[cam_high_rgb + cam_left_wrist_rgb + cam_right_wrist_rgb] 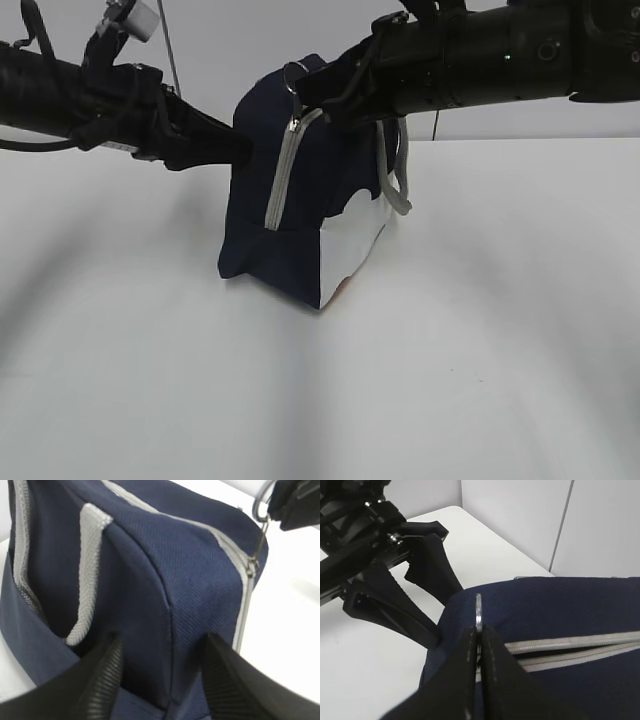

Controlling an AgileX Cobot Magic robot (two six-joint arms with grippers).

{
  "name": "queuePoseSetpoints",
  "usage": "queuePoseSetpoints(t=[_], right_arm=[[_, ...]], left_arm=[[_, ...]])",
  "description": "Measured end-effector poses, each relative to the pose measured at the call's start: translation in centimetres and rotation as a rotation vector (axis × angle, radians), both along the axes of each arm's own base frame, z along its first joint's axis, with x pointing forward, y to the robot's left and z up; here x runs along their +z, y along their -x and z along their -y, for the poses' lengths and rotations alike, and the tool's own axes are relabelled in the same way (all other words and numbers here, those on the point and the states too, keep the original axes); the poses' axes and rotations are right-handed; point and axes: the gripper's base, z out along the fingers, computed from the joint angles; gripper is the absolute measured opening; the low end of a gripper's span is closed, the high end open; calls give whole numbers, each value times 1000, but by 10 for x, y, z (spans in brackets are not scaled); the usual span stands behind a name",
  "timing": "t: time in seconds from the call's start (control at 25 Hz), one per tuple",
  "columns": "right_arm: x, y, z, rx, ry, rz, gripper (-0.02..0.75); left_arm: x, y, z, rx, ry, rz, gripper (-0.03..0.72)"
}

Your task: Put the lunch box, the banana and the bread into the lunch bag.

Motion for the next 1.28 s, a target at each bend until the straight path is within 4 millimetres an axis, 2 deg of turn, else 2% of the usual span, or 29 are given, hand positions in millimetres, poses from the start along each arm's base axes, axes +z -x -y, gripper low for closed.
queuePoseSetpoints(t=[0.4, 0.68, 0.84, 1.28], right_arm=[[0, 0, 0, -2, -7, -8, -16], [0, 0, 0, -4, -12, -14, -16], [0, 0, 0, -5, -13, -15, -16], [9, 4, 1, -5, -19, 5, -16]], left_arm=[[-13, -5, 3, 5, 44, -56, 320], [-20, -4, 5, -24, 74, -92, 172], [-20, -5, 6, -21, 82, -98, 22], [-18, -1, 8, -21, 135, -189, 5]])
